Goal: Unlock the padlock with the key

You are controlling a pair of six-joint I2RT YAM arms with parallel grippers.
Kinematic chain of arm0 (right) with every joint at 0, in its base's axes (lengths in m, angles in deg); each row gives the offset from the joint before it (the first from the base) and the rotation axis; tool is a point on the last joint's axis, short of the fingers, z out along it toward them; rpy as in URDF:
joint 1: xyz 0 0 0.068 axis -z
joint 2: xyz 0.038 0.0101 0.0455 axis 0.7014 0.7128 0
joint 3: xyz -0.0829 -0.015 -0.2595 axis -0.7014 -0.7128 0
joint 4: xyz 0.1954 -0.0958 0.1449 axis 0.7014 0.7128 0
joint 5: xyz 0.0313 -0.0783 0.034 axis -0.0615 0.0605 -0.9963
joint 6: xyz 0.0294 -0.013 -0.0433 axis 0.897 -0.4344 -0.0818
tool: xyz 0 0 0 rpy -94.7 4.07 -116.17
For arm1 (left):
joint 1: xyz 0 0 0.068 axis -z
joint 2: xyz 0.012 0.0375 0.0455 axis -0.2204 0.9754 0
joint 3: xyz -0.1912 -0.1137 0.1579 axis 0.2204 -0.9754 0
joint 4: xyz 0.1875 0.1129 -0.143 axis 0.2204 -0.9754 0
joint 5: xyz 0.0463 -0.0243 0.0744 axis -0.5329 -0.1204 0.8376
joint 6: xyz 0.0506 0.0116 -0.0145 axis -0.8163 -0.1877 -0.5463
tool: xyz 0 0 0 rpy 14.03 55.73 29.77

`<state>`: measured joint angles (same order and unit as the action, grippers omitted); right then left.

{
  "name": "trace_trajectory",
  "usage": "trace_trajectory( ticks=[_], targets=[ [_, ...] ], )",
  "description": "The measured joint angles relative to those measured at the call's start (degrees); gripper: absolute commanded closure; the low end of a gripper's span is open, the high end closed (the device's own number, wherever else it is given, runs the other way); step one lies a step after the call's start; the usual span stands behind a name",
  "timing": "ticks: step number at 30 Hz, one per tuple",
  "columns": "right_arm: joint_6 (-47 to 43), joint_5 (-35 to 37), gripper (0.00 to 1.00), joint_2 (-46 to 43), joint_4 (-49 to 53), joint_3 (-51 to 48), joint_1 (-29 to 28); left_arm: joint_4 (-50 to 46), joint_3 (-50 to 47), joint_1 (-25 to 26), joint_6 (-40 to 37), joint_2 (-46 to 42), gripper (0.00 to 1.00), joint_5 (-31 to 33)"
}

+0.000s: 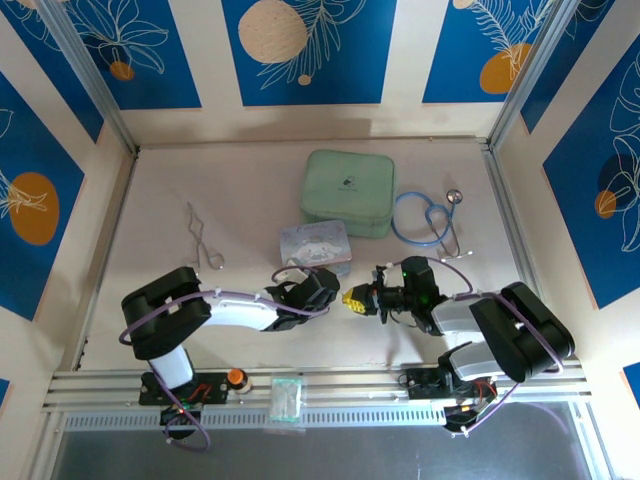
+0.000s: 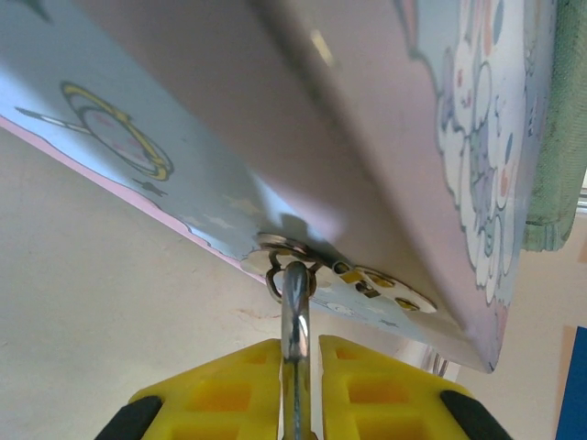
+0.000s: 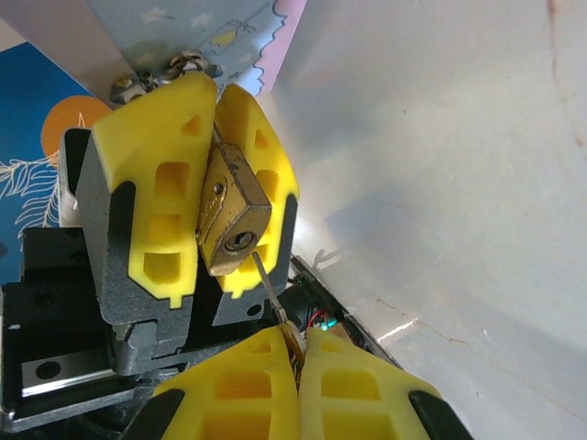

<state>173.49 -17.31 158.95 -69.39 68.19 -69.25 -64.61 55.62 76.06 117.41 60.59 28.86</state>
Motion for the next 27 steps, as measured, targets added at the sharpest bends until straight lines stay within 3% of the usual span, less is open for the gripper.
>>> trace_trajectory(
  ticks=[11, 27],
  targets=[
    [0.24, -0.35, 1.0, 5.77, -3.63, 1.38, 0.24, 1.27, -0.02, 0.0, -0.02, 1.09, 1.0, -0.17],
    [-0.66, -0.52, 1.0, 4.02, -2.05, 2.03, 0.5, 1.29, -0.02, -0.04, -0.26, 1.11, 1.0, 0.24]
  ],
)
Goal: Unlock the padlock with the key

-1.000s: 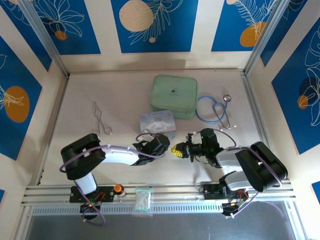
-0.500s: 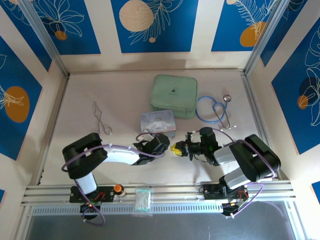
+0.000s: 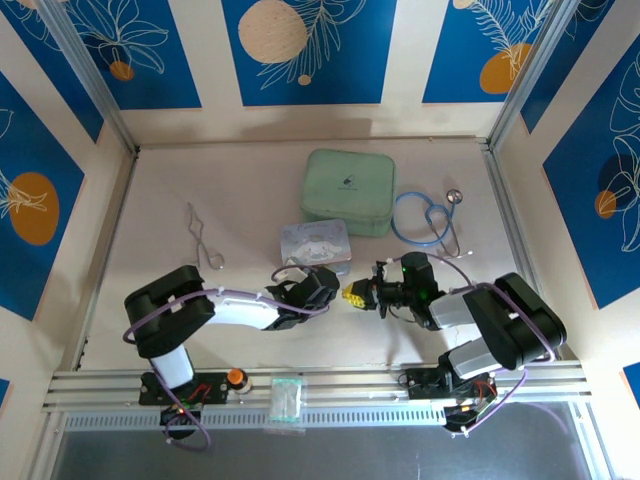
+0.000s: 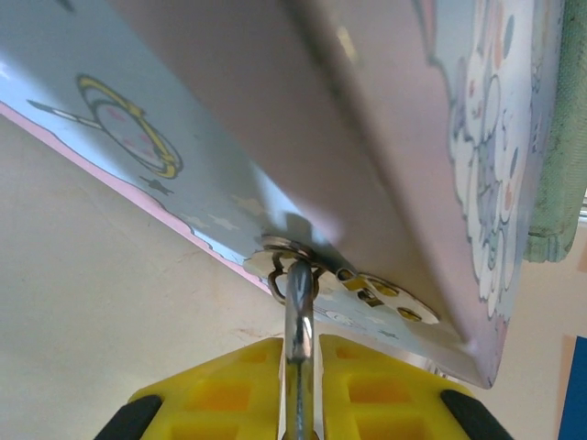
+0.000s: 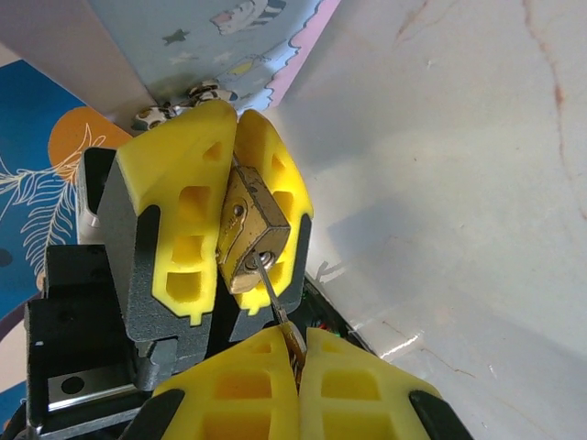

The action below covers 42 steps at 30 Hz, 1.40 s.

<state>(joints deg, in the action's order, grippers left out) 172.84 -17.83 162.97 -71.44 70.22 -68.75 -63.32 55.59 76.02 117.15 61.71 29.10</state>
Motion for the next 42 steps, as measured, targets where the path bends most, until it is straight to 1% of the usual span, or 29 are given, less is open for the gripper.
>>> trace_trajectory(
  ticks=[3, 19, 27, 30, 34, 38, 42],
  targets=[
    [0.26, 0.35, 1.0, 0.98, -0.85, 0.24, -0.96, 0.2, 0.0, -0.02, -0.26, 0.13, 1.0, -0.22],
    [2.47, 0.68, 1.0, 1.99, -2.32, 0.24, -0.31, 1.55, -0.28, -0.02, -0.63, 0.44, 1.0, 0.0],
    [4.24, 6.36, 1.0, 1.81, -1.68, 0.31, -4.39, 1.27, -0.28, -0.02, -0.39, 2.03, 1.0, 0.44],
    [4.33, 7.1, 1.0, 1.97, -1.88, 0.31, -4.96, 1.53, -0.28, -0.02, -0.42, 2.14, 1.0, 0.55],
    [4.28, 5.09, 1.0, 3.76, -4.31, 0.31, -3.72, 4.33, -1.22, -0.07, -1.07, 2.14, 1.0, 0.87],
    [4.28, 2.32, 1.0, 6.23, -7.13, 0.59, -2.95, 9.16, -3.52, -0.09, -2.97, 2.14, 1.0, 0.87],
    [3.13, 1.07, 1.0, 6.03, -6.4, 1.09, -2.78, 13.6, -5.4, -0.17, -4.33, 2.12, 1.0, 0.61]
  ],
)
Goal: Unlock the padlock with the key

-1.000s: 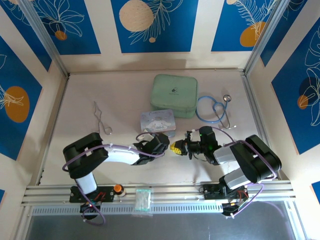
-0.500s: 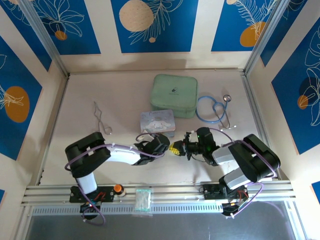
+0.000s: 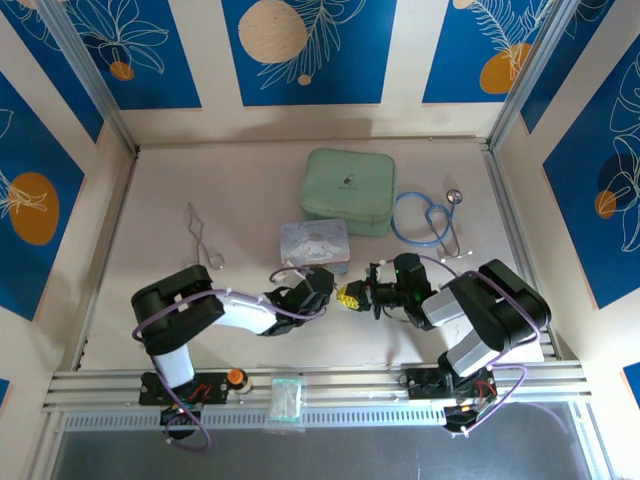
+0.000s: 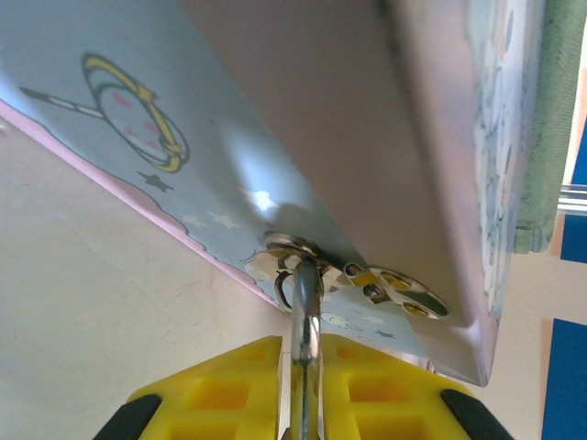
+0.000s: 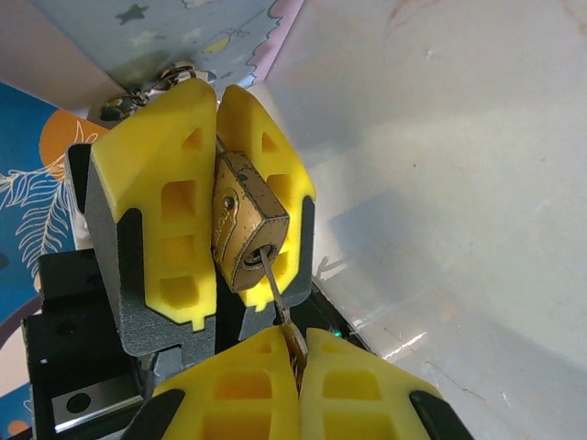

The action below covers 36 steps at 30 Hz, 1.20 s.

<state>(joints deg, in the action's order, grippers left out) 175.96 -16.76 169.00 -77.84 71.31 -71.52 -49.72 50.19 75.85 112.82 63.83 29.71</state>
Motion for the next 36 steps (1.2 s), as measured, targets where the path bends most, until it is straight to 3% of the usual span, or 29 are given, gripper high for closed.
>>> trace_trajectory(
  ticks=[8, 13, 26, 31, 36],
  targets=[
    [-5.79, 1.03, 1.0, -5.4, 10.67, 3.52, -2.29, 6.1, -1.92, -0.46, -0.42, 0.07, 1.0, -0.9],
    [-6.88, 0.57, 1.0, -4.37, 10.86, 3.82, -1.92, 6.93, -2.03, -0.76, -1.09, 0.46, 1.0, -1.68],
    [-12.74, -7.78, 1.0, -2.97, 13.6, 4.48, 3.04, 16.76, -4.55, -0.81, -2.12, 1.62, 1.0, -4.72],
    [-13.66, -14.19, 1.0, 0.22, 12.07, 4.48, 7.21, 20.26, -4.81, -0.85, -2.38, 3.13, 1.0, -6.34],
    [-17.77, -15.47, 1.0, -0.79, 17.92, 6.43, 8.17, 24.76, -6.69, -0.85, -2.43, 3.19, 1.0, -8.04]
  ],
)
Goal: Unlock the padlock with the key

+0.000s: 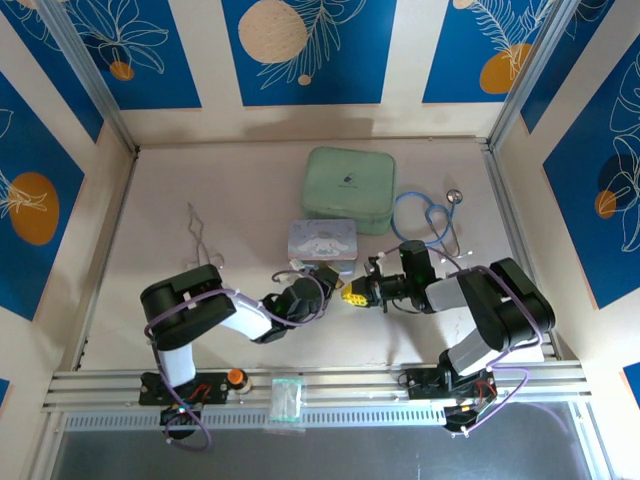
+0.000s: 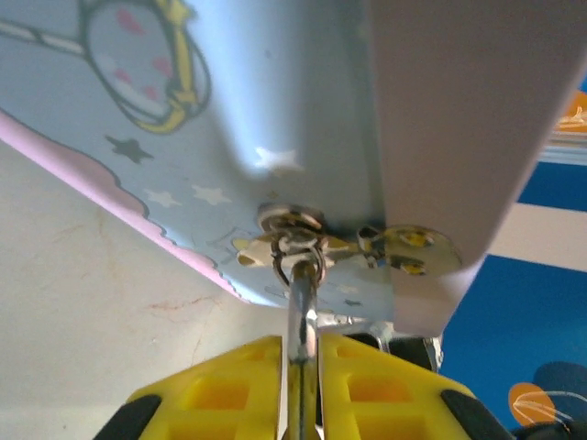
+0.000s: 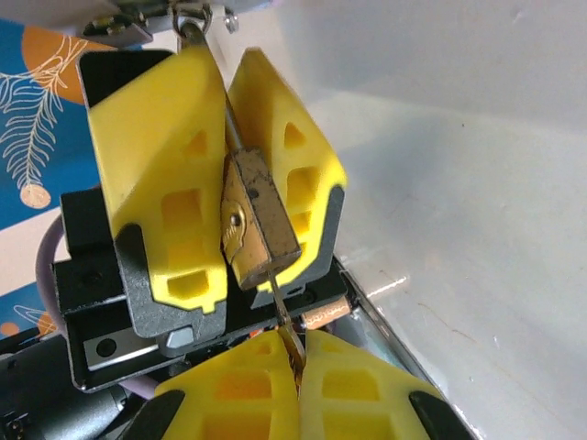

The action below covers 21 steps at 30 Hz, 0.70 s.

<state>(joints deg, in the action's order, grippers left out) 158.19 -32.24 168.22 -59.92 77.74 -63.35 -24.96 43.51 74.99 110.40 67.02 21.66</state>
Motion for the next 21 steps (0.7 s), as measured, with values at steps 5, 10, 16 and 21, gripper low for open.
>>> trace_trajectory(
  ticks=[5, 10, 16, 21],
  targets=[
    [-1.53, -0.59, 1.0, 0.79, 1.14, 0.63, 0.94, 4.28, -0.11, 0.39, 0.61, 2.14, 1.0, -0.83],
    [-1.75, -2.56, 1.0, 4.57, -0.72, 0.66, 1.62, 4.28, -0.66, 0.46, 0.72, 2.62, 1.0, -1.29],
    [-1.92, -2.27, 0.96, 5.05, -1.03, 0.66, 1.25, 4.24, -1.01, 0.52, 0.72, 2.62, 1.0, -1.86],
    [-1.75, 0.37, 0.82, 3.69, -0.02, 0.63, 0.07, 4.44, -1.81, 0.55, 1.01, 2.62, 1.0, -1.88]
  ],
)
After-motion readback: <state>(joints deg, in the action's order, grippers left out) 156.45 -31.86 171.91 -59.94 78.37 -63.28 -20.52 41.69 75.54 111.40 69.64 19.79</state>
